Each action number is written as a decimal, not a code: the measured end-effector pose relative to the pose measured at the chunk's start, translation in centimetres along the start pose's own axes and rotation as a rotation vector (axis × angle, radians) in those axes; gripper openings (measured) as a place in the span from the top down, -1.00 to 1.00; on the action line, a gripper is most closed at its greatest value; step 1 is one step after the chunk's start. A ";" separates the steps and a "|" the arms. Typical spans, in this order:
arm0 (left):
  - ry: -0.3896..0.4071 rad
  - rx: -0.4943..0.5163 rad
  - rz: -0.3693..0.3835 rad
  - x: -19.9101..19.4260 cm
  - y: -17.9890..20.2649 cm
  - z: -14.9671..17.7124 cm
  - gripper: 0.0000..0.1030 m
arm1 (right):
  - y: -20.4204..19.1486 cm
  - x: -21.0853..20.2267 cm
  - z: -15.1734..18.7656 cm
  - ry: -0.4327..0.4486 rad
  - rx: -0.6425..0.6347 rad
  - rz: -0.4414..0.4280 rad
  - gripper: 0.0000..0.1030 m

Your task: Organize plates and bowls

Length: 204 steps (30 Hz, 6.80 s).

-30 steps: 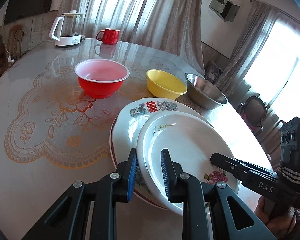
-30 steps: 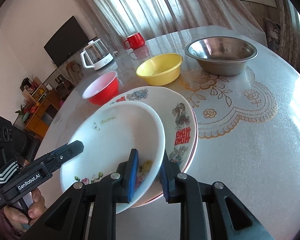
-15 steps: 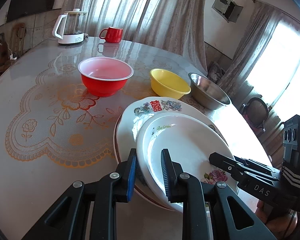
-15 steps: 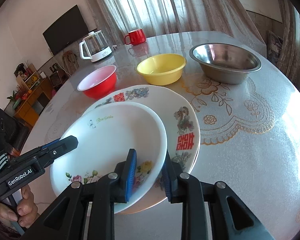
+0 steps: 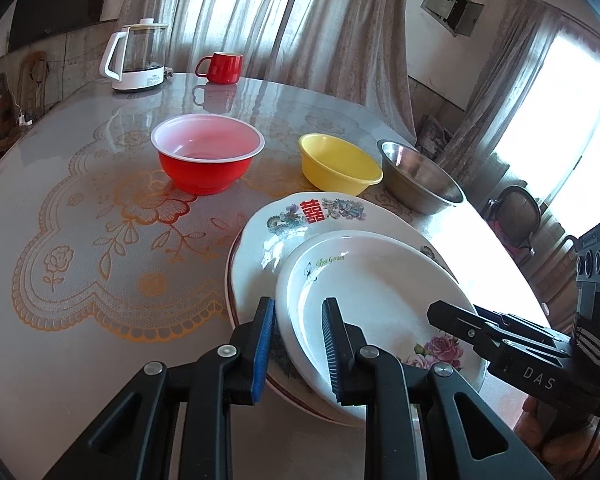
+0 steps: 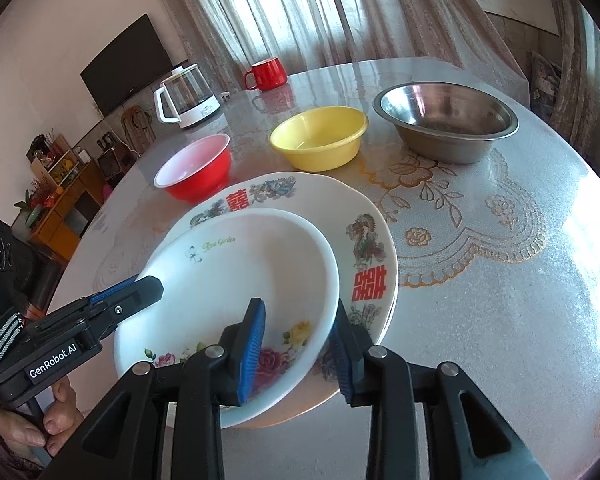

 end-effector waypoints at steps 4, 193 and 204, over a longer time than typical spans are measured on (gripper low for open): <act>0.000 0.011 -0.006 0.0 0.2 0.2 0.55 | -0.2 -0.2 0.0 0.022 -0.059 0.051 0.35; -0.223 0.098 0.162 17.0 17.4 -9.3 0.39 | 24.3 1.8 -12.3 0.126 0.426 0.224 0.76; -0.216 0.086 0.118 17.5 16.8 -9.9 0.36 | 24.2 2.0 -12.1 0.123 0.434 0.195 0.72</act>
Point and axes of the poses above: each gripper's, at about its wrist camera, not at the fingertips, and x roughly the way its jaws point, y to its right, z to its underside, the point moved 9 cm from there along x, roughly the way its jaws point, and after that the axes turned 3 degrees about -x, right-handed, at the moved point
